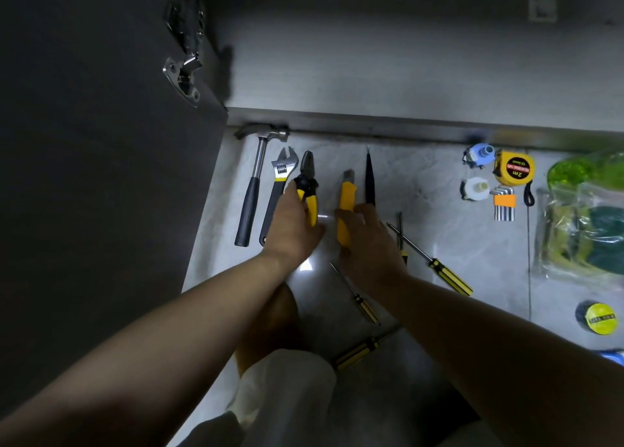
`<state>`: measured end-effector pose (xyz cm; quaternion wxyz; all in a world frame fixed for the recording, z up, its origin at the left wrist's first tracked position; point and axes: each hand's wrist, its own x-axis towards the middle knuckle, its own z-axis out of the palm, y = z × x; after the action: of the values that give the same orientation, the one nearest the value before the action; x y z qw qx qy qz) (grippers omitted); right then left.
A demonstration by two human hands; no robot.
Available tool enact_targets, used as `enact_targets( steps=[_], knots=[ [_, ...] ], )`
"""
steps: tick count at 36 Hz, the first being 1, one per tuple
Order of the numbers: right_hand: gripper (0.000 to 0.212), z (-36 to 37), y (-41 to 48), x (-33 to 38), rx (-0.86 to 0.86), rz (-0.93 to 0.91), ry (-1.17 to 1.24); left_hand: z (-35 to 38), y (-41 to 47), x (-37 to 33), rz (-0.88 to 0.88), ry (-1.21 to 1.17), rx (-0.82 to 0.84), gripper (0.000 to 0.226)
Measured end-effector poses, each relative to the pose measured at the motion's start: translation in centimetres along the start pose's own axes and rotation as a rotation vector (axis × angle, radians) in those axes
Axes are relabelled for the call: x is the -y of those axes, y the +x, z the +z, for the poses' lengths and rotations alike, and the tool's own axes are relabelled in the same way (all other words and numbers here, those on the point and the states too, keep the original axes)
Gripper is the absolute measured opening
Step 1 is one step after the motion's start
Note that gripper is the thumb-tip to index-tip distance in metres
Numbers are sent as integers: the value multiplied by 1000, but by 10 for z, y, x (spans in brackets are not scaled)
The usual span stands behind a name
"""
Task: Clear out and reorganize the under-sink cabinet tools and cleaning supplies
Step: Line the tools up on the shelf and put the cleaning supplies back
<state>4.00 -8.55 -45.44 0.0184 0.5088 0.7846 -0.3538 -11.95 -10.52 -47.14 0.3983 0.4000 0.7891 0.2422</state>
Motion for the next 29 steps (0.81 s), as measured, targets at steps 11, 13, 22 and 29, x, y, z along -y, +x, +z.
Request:
enact_targets(
  steps=[11, 13, 22, 29],
  knots=[
    [62, -3, 1, -1, -15, -22, -3, 2, -1, -2, -19, 199, 19, 97],
    [61, -3, 1, -1, -26, -28, -5, 2, -7, 1, 4, 311, -32, 100],
    [67, -3, 2, 2, 5, -35, -22, 1, -28, 7, 112, 531, -66, 94],
    [68, 1, 9, 9, 47, -20, -28, 1, -26, 3, 109, 521, -53, 94]
  ],
)
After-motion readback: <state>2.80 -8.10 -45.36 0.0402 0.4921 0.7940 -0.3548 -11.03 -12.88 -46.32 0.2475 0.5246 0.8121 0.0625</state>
